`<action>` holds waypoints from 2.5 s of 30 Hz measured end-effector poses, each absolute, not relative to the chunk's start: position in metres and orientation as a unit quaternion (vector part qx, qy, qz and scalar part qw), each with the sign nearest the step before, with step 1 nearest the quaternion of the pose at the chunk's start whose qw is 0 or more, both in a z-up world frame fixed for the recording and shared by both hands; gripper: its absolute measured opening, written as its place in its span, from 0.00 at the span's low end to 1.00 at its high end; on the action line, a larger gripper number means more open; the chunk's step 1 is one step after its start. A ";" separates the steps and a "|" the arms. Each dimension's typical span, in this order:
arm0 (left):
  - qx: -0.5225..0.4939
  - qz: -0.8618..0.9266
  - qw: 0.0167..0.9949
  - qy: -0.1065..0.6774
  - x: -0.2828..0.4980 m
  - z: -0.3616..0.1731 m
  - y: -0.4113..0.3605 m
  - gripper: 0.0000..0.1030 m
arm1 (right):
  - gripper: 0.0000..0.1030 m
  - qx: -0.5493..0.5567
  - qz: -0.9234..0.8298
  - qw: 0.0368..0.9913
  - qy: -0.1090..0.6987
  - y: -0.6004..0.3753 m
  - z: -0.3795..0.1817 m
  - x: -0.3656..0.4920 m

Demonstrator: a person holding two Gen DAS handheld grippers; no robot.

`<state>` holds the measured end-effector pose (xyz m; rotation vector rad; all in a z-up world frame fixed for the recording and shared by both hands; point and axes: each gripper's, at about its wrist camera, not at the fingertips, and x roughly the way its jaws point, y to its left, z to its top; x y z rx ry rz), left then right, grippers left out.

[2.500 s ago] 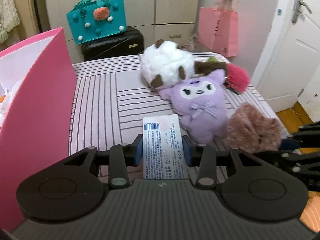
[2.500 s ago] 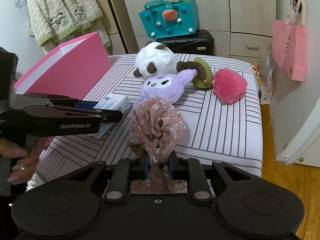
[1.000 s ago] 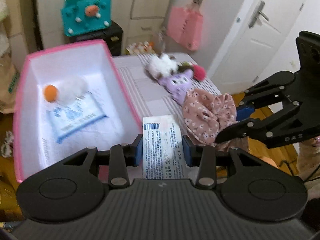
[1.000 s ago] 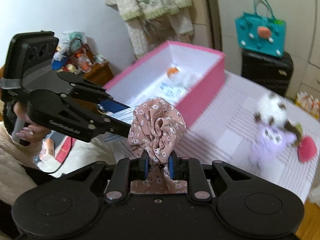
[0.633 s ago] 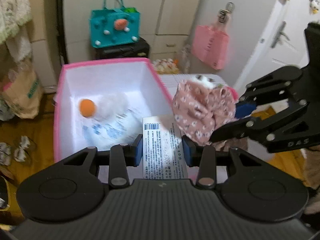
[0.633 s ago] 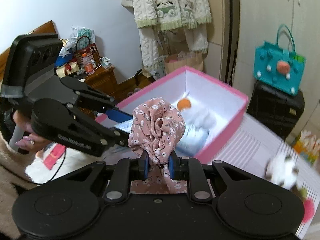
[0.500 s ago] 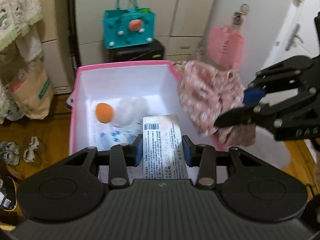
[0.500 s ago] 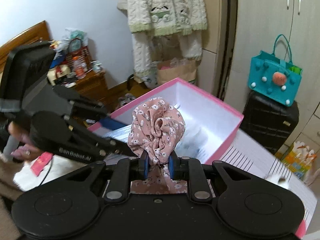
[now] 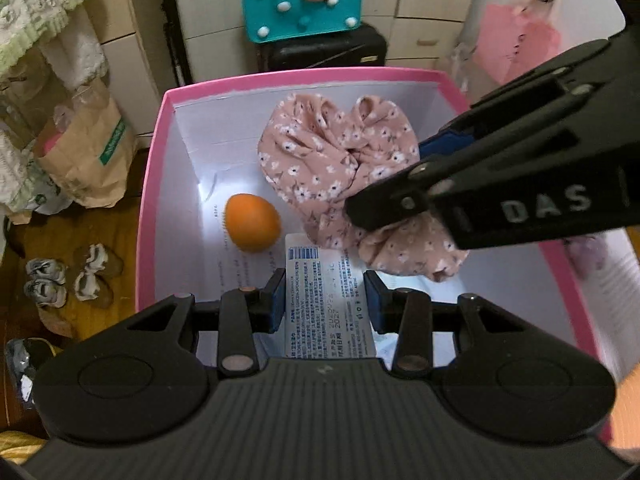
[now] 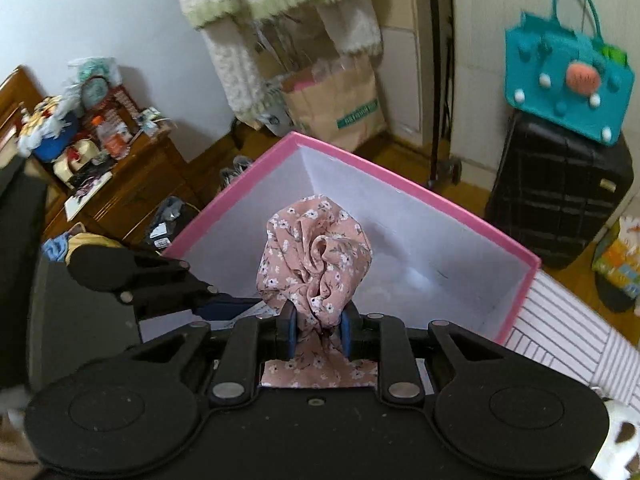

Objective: Organize soft objects
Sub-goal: 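Open both grippers to drop the scrunchie and packet into the box, then move both tools back toward the purple plush doll on the table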

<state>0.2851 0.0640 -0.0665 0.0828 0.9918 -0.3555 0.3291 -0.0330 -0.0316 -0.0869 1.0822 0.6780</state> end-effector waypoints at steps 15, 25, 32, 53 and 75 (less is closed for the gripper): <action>0.011 -0.146 0.852 0.503 0.310 -0.081 0.061 0.46 | 0.64 -0.084 0.278 0.819 0.495 -0.027 -0.035 0.337; 0.050 -0.150 0.875 0.457 0.278 -0.054 0.060 0.61 | 0.65 -0.062 0.282 0.848 0.445 -0.059 0.002 0.302; 0.071 -0.148 0.887 0.433 0.248 -0.028 0.066 0.62 | 0.65 -0.050 0.291 0.857 0.423 -0.080 0.021 0.267; 0.110 -0.177 0.900 0.382 0.136 0.040 0.063 0.70 | 0.65 -0.075 0.335 0.869 0.357 -0.103 0.072 0.137; 0.158 -0.250 0.870 0.394 0.072 0.041 0.018 0.80 | 0.67 -0.042 0.290 0.871 0.393 -0.170 0.053 0.066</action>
